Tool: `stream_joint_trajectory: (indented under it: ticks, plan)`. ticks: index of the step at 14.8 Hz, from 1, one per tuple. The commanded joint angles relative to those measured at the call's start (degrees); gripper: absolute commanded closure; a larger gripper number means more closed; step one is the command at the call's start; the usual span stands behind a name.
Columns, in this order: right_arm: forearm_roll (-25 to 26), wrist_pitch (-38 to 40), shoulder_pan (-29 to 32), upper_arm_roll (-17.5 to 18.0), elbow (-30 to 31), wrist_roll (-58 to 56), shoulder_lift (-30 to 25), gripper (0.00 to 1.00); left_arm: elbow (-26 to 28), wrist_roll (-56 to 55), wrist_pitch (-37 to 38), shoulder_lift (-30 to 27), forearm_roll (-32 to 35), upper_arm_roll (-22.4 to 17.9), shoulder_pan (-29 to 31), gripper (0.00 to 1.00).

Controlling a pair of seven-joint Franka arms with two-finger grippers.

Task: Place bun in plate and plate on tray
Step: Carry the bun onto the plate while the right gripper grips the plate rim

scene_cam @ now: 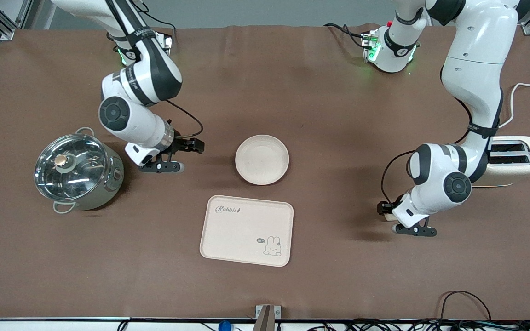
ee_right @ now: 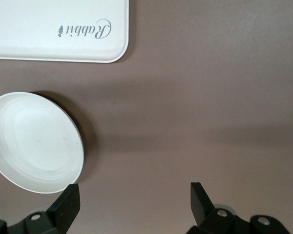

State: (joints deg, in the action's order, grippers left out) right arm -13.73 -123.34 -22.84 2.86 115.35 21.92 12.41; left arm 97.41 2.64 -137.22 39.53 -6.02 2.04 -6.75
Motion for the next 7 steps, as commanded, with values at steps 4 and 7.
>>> stream_joint_trajectory:
  ticks: [4, 7]
  plan:
    - [-9.6, -14.3, -5.8, -0.5, 6.2, 4.6, 1.2, 0.0, 0.6, 0.5, -0.2, -3.1, -0.5, 1.5, -0.8, 0.84]
    - [-11.3, -19.5, -7.6, -0.5, 6.6, 5.1, 4.1, 0.0, 0.3, -14.2, 2.5, -4.8, -0.8, 8.7, -2.5, 0.82]
